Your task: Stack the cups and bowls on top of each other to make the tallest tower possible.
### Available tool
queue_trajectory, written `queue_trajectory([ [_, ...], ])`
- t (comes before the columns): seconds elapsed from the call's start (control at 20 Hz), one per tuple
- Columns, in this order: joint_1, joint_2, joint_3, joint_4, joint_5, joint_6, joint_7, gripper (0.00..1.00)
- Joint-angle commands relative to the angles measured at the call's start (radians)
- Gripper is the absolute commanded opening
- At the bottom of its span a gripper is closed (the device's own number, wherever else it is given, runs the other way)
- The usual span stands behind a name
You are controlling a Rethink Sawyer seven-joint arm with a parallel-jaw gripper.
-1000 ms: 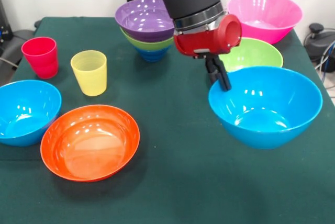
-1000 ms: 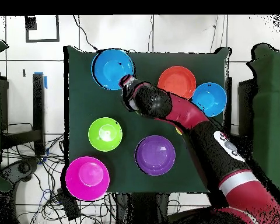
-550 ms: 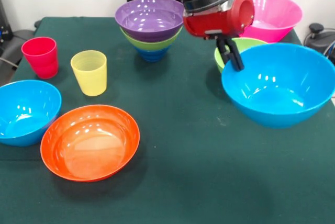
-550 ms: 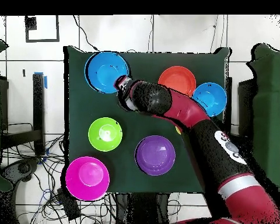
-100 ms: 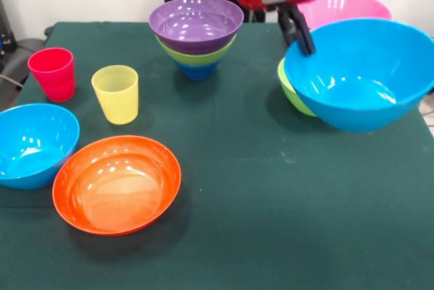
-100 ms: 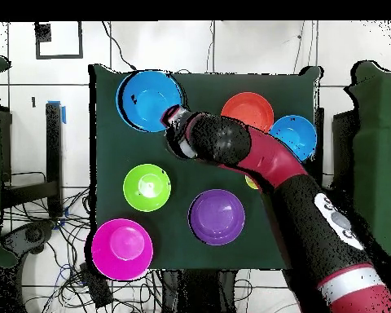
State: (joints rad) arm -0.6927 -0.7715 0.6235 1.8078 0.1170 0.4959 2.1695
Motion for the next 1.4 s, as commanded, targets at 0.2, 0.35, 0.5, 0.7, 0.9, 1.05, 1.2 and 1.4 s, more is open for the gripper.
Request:
queue_trajectory([
  [0.2, -0.057, -0.12, 0.078, 0.132, 0.023, 0.076, -0.002, 0.0],
  [0.35, -0.091, -0.149, 0.103, 0.169, 0.02, 0.069, -0.018, 0.0],
  [0.5, -0.104, -0.171, 0.113, 0.197, 0.007, 0.057, -0.021, 0.0],
  [0.7, -0.128, -0.202, 0.129, 0.234, 0.003, 0.059, -0.022, 0.0],
  [0.9, -0.151, -0.21, 0.144, 0.257, -0.01, 0.049, -0.034, 0.0],
  [1.05, -0.16, -0.221, 0.152, 0.273, -0.016, 0.042, -0.035, 0.0],
  [1.2, -0.163, -0.224, 0.153, 0.269, -0.02, 0.053, -0.037, 0.0],
  [1.4, -0.166, -0.231, 0.153, 0.273, -0.028, 0.052, -0.037, 0.0],
])
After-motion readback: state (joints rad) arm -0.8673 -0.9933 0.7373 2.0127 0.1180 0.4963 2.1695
